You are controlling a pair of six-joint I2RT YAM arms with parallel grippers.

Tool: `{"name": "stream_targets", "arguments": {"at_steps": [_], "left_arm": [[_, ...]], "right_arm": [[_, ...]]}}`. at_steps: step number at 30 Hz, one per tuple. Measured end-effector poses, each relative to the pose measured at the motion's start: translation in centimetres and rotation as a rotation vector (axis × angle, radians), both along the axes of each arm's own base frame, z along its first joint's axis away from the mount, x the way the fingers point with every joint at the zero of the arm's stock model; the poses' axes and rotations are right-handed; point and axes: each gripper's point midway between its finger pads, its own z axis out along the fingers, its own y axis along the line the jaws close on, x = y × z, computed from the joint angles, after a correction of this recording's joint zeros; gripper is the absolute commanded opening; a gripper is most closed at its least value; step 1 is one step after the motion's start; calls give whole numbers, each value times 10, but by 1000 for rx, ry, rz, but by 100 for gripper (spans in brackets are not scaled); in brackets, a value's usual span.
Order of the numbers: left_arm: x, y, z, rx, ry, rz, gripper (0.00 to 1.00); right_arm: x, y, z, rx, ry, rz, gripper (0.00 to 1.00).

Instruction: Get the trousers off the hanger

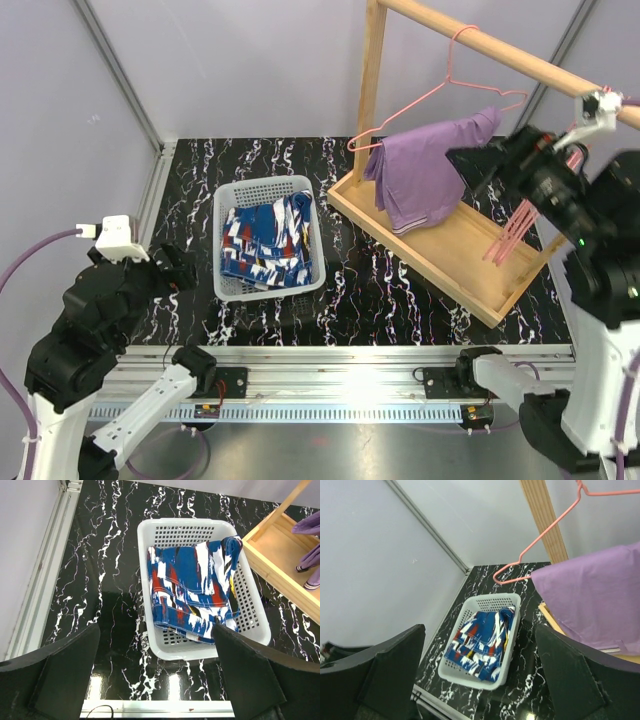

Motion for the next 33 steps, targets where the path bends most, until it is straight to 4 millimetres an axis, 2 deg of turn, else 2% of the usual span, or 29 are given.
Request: {"name": "stream_targets", "arguments": {"at_steps": [4,7,12,14,18,19,21,26,29,33], "left_arm": [[-4,1,-3,-1,6,-4,99],[-5,0,-3,-6,8,-8,99],[-5,-2,-8,-4,24,-20,99],[-5,-3,-11,-2,33,-23,99],[-5,-5,-15,-3,48,-35,99],[-6,-6,-16,-5,51,-40,99],[-6,-9,-17,-11,56,-51,99],[-7,-14,-18,-18,64,-78,99],[-7,-16,-18,-21,67,-88,99],[-8,-17,-18,-23,68,-94,99]], "right_arm": [[51,8,-7,57,57,2,99],[93,9,-21,104,121,-36,99],[139,9,-41,123,183,-154,98],[153,19,-46,101,200,-197,98],[182,49,-43,43,180,-293,95],[193,50,-46,16,173,-369,95],[198,61,-53,-31,174,-425,96],[221,61,-55,-146,157,-626,96],[230,53,-64,-213,167,-717,90],[233,43,-83,-300,199,-791,79]]}}
